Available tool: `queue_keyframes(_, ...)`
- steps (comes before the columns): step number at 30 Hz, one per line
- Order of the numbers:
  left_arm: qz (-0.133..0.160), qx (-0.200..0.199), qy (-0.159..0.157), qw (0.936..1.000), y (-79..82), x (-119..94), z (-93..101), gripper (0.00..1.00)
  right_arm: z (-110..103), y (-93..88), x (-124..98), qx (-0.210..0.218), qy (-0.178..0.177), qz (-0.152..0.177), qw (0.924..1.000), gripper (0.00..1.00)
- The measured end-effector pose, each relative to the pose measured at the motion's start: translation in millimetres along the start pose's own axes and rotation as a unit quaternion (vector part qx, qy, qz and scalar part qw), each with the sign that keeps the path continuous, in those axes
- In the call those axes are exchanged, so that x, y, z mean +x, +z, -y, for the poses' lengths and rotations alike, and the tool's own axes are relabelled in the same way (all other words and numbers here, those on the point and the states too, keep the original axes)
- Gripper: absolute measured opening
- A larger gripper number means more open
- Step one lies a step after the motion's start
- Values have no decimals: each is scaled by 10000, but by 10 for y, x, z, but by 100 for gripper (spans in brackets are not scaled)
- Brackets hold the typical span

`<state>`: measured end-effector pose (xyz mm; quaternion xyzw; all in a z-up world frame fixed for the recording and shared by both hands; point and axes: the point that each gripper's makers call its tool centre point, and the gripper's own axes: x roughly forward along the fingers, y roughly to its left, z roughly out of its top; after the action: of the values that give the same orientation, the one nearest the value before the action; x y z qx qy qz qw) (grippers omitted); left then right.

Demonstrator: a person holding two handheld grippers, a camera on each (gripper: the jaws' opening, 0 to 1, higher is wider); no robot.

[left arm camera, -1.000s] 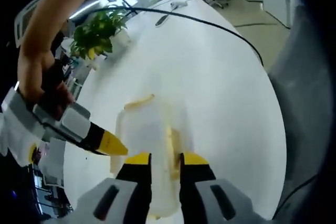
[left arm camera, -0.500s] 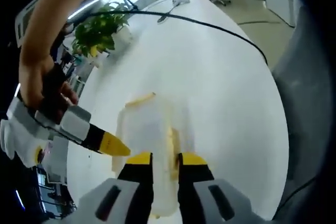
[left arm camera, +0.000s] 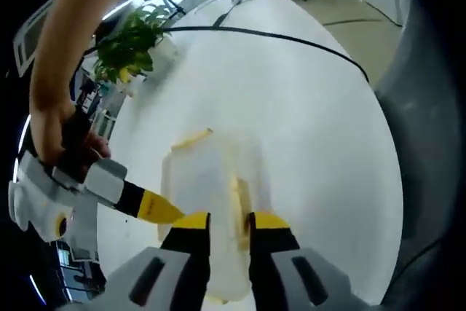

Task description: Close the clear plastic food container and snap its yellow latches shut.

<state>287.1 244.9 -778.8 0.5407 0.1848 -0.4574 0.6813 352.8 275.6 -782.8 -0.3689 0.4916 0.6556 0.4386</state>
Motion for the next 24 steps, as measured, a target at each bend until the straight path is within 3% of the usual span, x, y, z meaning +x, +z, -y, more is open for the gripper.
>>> queue_keyframes(5, -60, 37, 32, 10000, -2, 26, -11, 15, -26, -16, -26, 60, 338, 153, 9993, 24)
queue_keyframes(11, 47, -181, 104, 9998, -12, 13, -12, 16, -36, -1, -33, 48, 253, 127, 9996, 26)
queue_keyframes(16, 276, -1113, 90, 9934, 9, 2, -60, 15, 20, 24, -71, -141, -201, 389, 9989, 27)
queue_keyframes(20, 448, -1075, 86, 9932, -9, 4, -62, 16, 2, 24, -82, -227, -642, 659, 9955, 28)
queue_keyframes(24, 488, -1415, 93, 9887, 20, 14, -81, 19, -12, 20, -108, -366, -1197, 866, 9884, 28)
